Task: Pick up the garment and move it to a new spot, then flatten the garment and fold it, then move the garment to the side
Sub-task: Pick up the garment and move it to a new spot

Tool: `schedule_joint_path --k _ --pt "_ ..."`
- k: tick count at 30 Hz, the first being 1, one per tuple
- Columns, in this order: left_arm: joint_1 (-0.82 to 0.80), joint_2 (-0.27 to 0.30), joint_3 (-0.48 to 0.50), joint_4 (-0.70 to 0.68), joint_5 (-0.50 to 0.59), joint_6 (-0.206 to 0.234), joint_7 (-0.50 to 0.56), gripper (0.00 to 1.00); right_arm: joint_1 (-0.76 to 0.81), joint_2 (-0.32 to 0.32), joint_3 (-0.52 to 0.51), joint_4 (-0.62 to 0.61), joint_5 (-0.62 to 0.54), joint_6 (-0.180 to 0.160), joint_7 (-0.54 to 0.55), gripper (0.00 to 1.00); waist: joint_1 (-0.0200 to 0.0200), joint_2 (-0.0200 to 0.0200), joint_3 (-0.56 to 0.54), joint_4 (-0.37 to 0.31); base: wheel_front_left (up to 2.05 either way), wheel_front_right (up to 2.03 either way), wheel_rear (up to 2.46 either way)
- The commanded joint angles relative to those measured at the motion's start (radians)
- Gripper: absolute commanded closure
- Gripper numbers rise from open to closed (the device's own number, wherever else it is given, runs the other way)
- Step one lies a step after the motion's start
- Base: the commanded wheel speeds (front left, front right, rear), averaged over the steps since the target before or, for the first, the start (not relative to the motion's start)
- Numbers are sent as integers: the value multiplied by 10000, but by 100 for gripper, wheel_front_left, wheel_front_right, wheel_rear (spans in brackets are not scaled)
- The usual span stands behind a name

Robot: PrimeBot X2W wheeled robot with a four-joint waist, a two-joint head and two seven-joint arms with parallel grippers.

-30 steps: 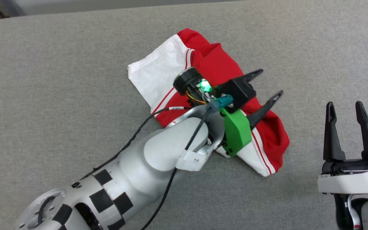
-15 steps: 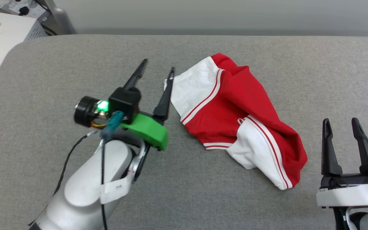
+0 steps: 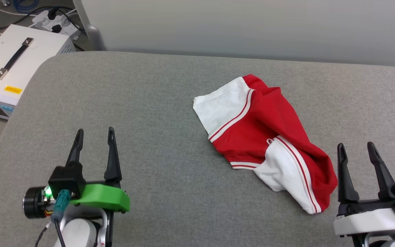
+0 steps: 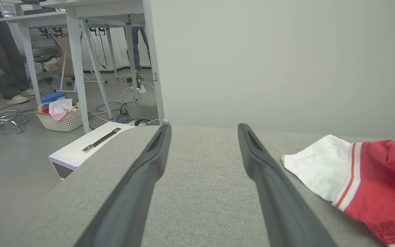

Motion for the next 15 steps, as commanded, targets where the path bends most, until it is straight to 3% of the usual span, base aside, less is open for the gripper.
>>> schedule_joint_path --k 1,15 --pt "313 -163 220 -45 230 -149 -58 0 193 -16 56 71 -157 -7 -61 0 0 0 -142 50 0 0 0" --pt "1678 -1401 1632 -147 1540 -1699 -58 0 830 -16 147 200 -300 -7 -61 0 0 0 -656 86 0 0 0"
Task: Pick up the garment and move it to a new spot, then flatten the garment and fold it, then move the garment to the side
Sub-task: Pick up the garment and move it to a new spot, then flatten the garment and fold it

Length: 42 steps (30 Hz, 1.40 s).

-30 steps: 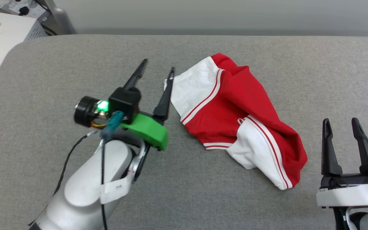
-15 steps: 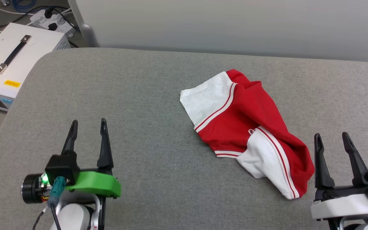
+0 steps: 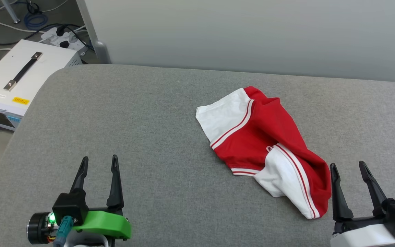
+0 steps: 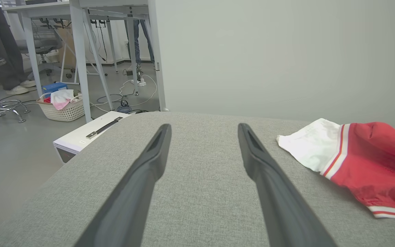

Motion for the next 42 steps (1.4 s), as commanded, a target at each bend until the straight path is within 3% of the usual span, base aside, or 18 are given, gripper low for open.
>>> schedule_joint_path --k 1,7,33,42 --pt "194 -103 82 -26 140 -156 -58 0 132 -16 -35 41 51 -7 -61 0 1 0 -32 -27 0 0 0" --pt "393 -475 458 86 677 -782 -59 0 305 -16 -124 156 348 -7 -61 0 1 0 -96 -112 0 0 0" --pt "263 -718 810 376 922 -1165 -59 0 224 -16 -26 169 377 -7 -61 0 1 0 50 -140 0 0 0" --pt "-1510 -274 683 760 882 -1664 -59 0 -155 -16 133 94 303 -7 -61 0 1 0 505 -286 0 0 0"
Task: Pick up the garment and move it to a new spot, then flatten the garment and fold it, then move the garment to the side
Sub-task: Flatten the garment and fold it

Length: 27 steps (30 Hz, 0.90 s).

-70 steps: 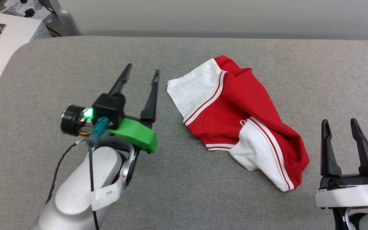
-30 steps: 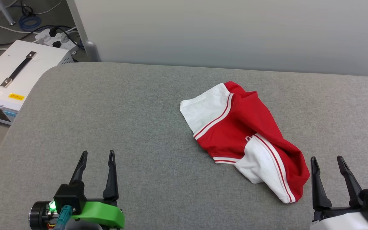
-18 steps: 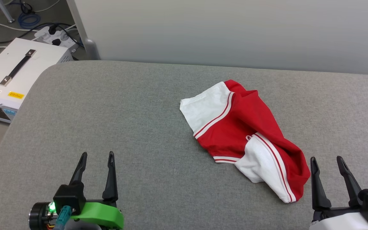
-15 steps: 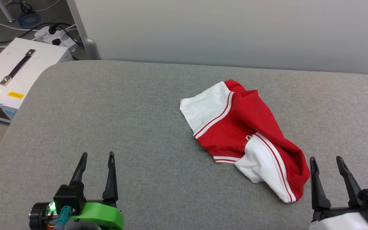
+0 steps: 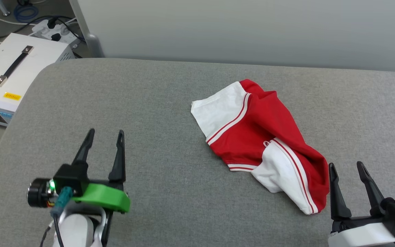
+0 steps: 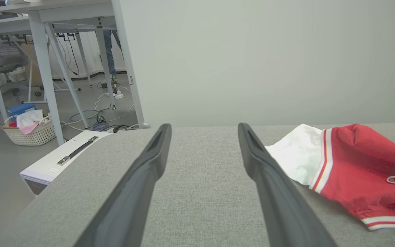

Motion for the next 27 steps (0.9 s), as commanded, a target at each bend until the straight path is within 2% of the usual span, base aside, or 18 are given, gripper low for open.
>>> schedule_joint_path --k 1,10,14,17,20,27 --pt "-596 175 6 101 -52 -93 -59 0 -243 -18 34 -51 -65 -7 -61 0 0 0 231 -116 0 0 0" --pt "-3870 1134 -516 1171 -912 -262 -59 0 -955 -18 219 -159 -150 -7 -61 0 0 0 1242 -746 0 0 0" --pt "-5284 1825 -1388 1903 -1548 -266 -42 0 -1187 -18 330 -179 -151 -7 -61 0 0 0 1657 -1039 0 0 0" --pt "-6247 2159 -2070 2438 -2236 -268 366 0 -1308 -18 344 -183 -143 -7 -61 0 0 0 1905 -1236 0 0 0" --pt "-7283 2551 -2898 2877 -3061 -268 1163 0 -1425 -18 325 -224 -138 -7 -61 0 0 0 2199 -1399 0 0 0" --pt "-9376 3235 -4996 3807 -5079 -269 4221 0 -1829 -18 379 -252 -101 -7 -61 0 0 0 2843 -1761 0 0 0"
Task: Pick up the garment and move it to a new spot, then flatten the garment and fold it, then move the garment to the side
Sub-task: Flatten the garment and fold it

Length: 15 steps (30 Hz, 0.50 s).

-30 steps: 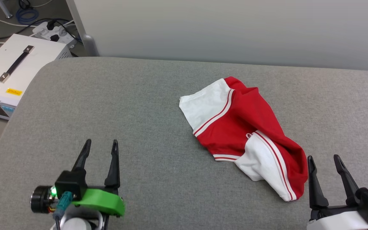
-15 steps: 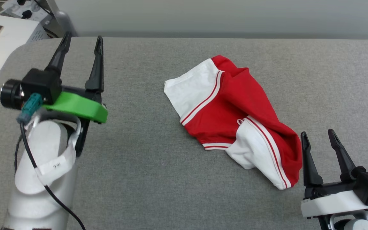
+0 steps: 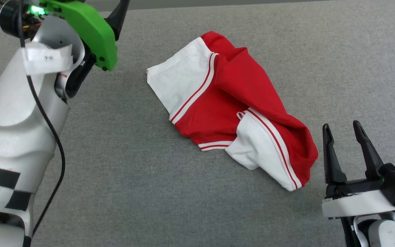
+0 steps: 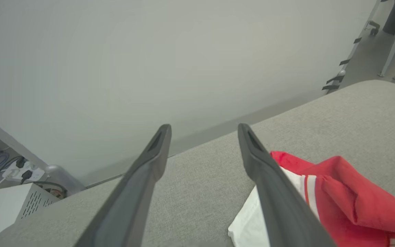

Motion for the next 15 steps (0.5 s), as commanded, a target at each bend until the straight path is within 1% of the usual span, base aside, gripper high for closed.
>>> schedule_joint_path --k 1,4,8,12,15 --pt "-389 116 -388 170 -382 -28 711 0 -241 -16 15 -55 1 -7 -61 0 -1 0 441 -366 0 0 0" --pt "-959 220 -1231 411 -1233 -28 2394 0 -388 -16 46 -82 44 -7 -61 0 -1 0 669 -475 0 0 0" --pt "-1529 376 -2288 635 -1803 -28 3935 0 -580 -16 118 -105 80 -7 -61 0 -1 0 967 -622 0 0 0" --pt "-1846 524 -3328 853 -2214 -28 4980 0 -770 -16 151 -116 117 -7 -61 0 -1 0 1240 -790 0 0 0" --pt "-2022 632 -3887 1049 -2398 -28 5319 0 -886 -16 176 -129 150 -7 -61 0 -1 0 1426 -907 0 0 0"
